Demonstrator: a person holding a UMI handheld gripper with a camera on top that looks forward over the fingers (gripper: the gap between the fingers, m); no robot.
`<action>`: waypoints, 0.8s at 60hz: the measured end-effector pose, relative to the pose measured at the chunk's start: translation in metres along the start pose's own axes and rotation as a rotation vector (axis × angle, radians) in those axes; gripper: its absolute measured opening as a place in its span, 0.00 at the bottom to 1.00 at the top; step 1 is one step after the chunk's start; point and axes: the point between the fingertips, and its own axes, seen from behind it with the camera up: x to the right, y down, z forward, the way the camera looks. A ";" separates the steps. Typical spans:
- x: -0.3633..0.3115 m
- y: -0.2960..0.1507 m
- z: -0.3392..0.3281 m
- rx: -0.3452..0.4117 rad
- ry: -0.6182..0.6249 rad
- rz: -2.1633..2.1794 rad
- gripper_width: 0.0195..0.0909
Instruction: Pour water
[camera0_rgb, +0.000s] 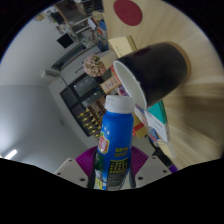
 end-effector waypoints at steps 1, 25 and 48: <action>-0.001 -0.001 0.000 0.000 -0.012 0.012 0.39; -0.022 0.033 0.001 -0.087 0.044 -0.254 0.39; -0.216 -0.138 -0.069 0.383 0.179 -1.866 0.39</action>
